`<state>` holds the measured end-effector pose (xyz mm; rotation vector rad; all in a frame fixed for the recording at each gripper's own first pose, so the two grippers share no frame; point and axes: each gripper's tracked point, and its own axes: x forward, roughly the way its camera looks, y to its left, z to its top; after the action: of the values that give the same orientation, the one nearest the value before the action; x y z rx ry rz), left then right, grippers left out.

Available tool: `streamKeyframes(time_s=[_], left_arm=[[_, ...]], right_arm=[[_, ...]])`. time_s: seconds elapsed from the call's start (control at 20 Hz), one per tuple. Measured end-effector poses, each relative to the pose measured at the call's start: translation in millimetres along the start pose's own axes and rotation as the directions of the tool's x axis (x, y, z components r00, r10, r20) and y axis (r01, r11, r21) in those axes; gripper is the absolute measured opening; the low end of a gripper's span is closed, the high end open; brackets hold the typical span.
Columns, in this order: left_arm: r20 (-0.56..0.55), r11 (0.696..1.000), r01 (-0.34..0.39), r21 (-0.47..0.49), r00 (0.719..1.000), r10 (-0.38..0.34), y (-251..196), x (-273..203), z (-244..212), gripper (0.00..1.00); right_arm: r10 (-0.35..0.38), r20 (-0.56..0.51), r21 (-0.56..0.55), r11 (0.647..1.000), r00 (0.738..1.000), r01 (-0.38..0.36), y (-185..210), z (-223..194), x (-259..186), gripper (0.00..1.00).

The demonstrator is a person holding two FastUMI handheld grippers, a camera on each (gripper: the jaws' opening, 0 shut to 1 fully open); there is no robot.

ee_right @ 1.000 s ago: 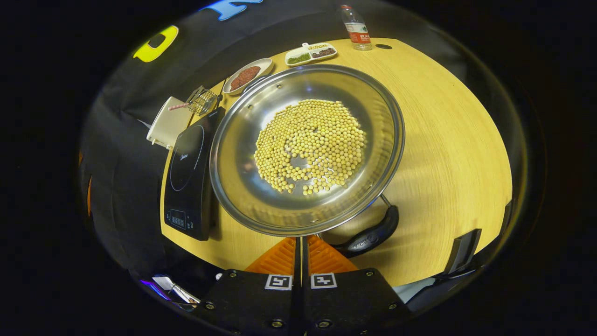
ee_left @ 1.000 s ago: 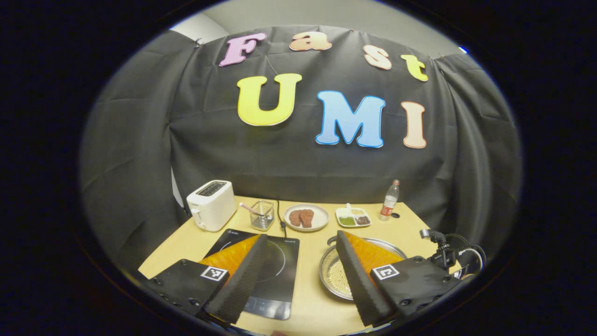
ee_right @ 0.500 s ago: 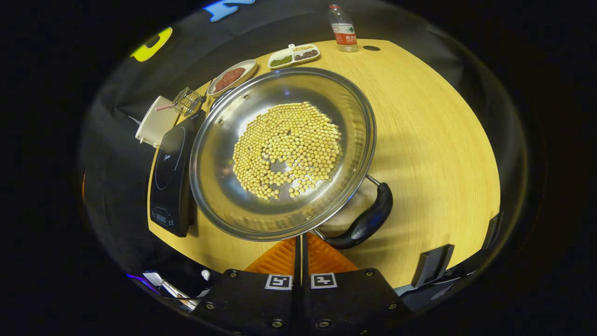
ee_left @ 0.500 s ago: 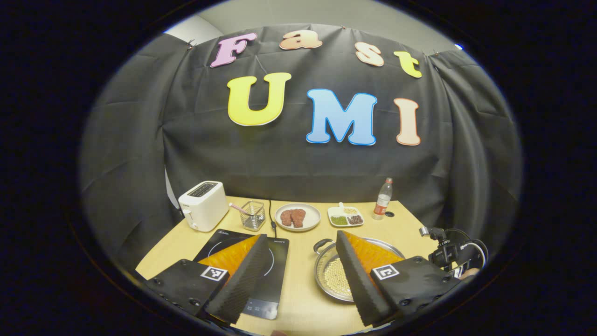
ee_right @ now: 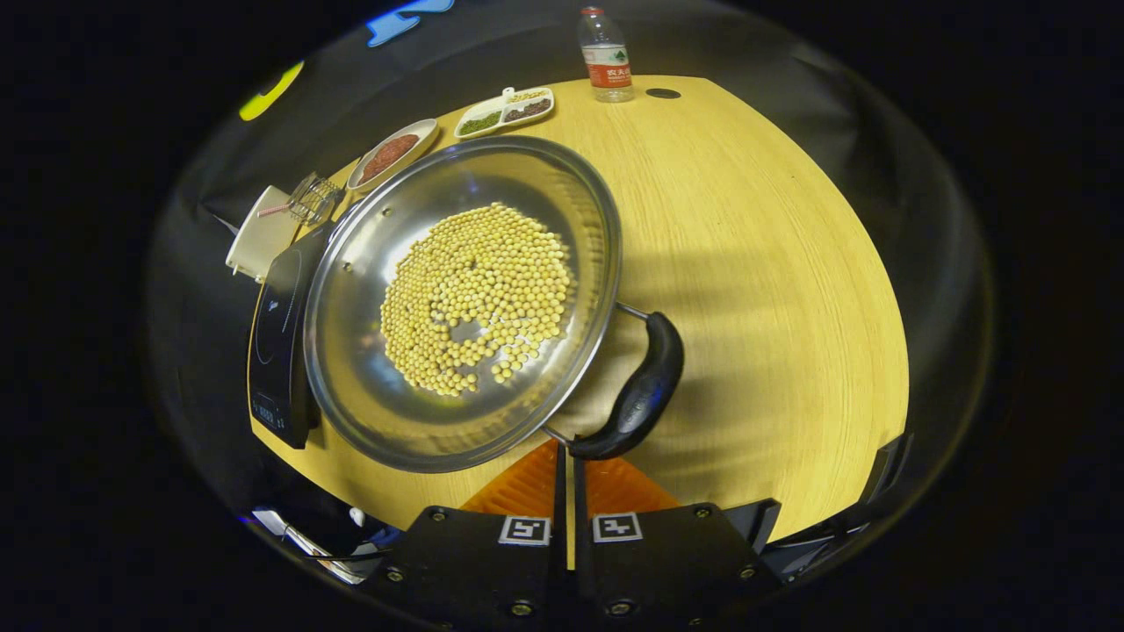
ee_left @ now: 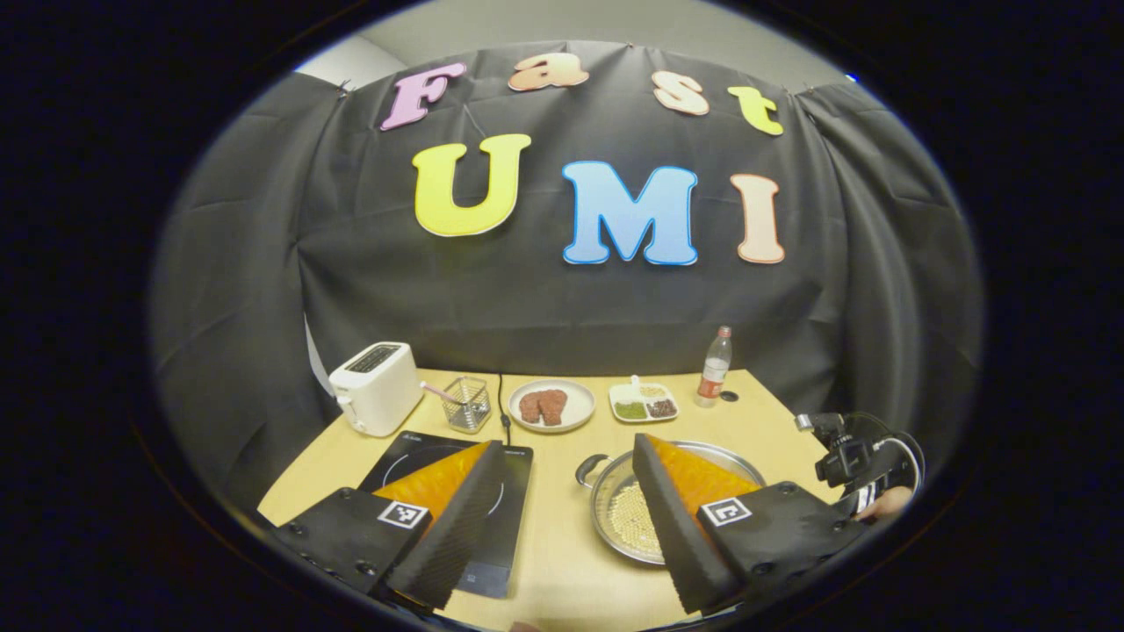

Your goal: First push the handle of the pot to place it horizontally, then grasp the pot with both hands and set it on the induction cooktop.

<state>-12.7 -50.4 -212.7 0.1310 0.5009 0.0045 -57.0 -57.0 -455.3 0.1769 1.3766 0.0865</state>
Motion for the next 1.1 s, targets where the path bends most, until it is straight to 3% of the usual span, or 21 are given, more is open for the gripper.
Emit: streamKeyframes(time_s=[0.25, 0.7, 1.1], left_arm=[[-0.006, 1.000, 0.001, 0.002, 1.000, -0.001, -10, 1, 1, 0.99], [-0.017, 1.000, -0.013, 0.021, 1.000, 0.014, -20, 0, -2, 0.96], [-0.024, 0.999, -0.046, 0.015, 0.999, 0.046, -27, 0, -6, 0.95]], right_arm=[[-0.019, 0.013, -0.011, 1.000, 1.000, 0.019, -12, 18, 3, 0.04], [-0.086, 0.050, -0.113, 0.989, 0.995, 0.091, -42, 63, 14, 0.04], [-0.075, 0.068, -0.157, 0.984, 0.995, 0.085, -44, 79, 20, 0.04]])
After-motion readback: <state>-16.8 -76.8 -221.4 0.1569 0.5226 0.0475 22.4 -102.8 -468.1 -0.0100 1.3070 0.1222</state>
